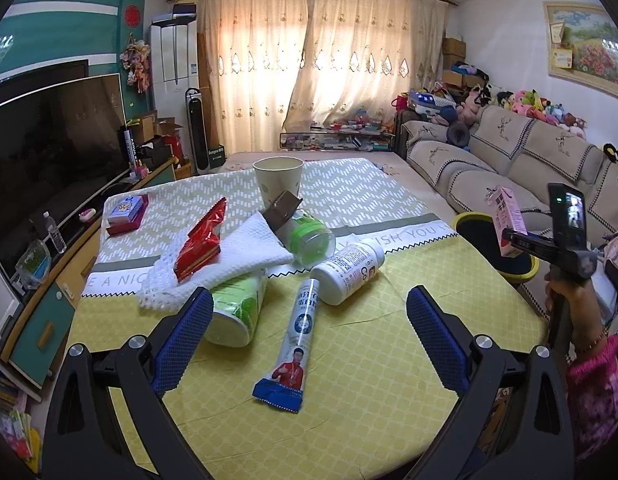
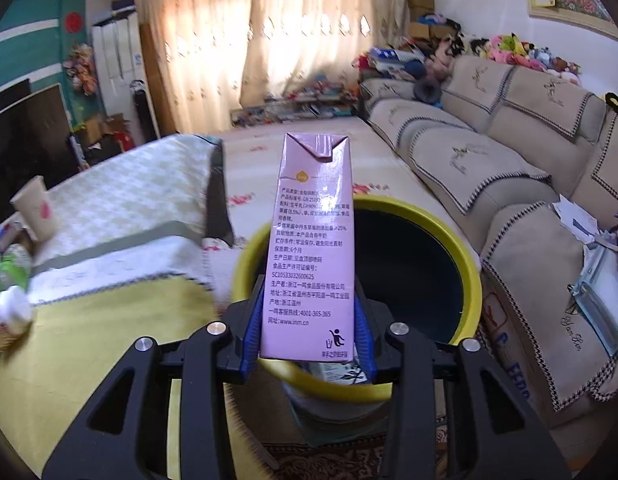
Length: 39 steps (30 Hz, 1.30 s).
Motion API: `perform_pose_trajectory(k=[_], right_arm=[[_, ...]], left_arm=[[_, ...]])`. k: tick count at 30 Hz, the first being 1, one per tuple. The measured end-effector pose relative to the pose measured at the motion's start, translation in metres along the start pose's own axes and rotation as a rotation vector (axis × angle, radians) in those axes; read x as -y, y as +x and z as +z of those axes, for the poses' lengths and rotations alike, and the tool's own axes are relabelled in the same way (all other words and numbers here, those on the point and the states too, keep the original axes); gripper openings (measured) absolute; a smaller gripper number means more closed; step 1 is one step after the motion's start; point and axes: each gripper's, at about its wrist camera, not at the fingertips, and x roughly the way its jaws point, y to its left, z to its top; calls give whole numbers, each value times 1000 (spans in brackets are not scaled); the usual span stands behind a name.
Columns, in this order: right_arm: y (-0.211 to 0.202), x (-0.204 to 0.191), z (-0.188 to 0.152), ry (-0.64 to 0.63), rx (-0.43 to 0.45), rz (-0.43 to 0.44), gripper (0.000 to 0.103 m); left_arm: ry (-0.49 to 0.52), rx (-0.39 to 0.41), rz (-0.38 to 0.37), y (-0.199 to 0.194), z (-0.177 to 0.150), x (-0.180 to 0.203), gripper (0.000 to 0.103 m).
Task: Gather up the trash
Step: 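Carry the pink carton with the right gripper and drop it into the bin, then grasp the white toothpaste tube with the left gripper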
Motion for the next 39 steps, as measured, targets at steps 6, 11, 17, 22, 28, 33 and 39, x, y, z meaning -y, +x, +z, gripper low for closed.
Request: perform_pose_trajectory(k=[6,11,17,22,28,33,39], right_arm=[[31,11,1,21,-44,-38,49],[21,11,-1,28,-20,-44,49],[-5,2,0,8,16,-28,50],[-25,-5,-1,-1,40,-2,51],[-56,-7,-5,-3,87,24,54],[-76,-5,-6,-4,110,46,55],[-81,-8,-8,-2,109,74,55]], left_arm=[[0,-12,4,6,2,0,96],[0,-24,0,11,0,-1,96],[-3,-47,-8,19,-5,-2,96],[-14,-71,-13,26,-10,-5,96],[-19,-140,-22,47,-22,-10,96],[0,-191,-32,67,-29,-9,94],[22,-257,-41,92,-33,-4,80]])
